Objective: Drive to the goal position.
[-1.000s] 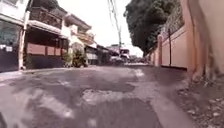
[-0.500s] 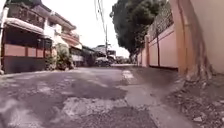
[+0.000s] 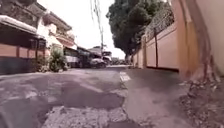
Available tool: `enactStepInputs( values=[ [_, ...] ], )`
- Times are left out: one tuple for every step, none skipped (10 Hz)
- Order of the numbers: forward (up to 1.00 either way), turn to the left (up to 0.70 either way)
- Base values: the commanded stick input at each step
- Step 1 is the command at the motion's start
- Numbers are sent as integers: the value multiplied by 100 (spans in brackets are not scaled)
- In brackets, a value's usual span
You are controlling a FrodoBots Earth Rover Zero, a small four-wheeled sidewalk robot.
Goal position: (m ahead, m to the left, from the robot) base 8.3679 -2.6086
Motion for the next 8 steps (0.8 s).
enactStepInputs(
  values=[
    [70, 0],
    [70, 0],
    [70, 0],
    [70, -13],
    [70, -35],
    [70, -30],
    [70, 0],
    [70, 0]
  ],
)
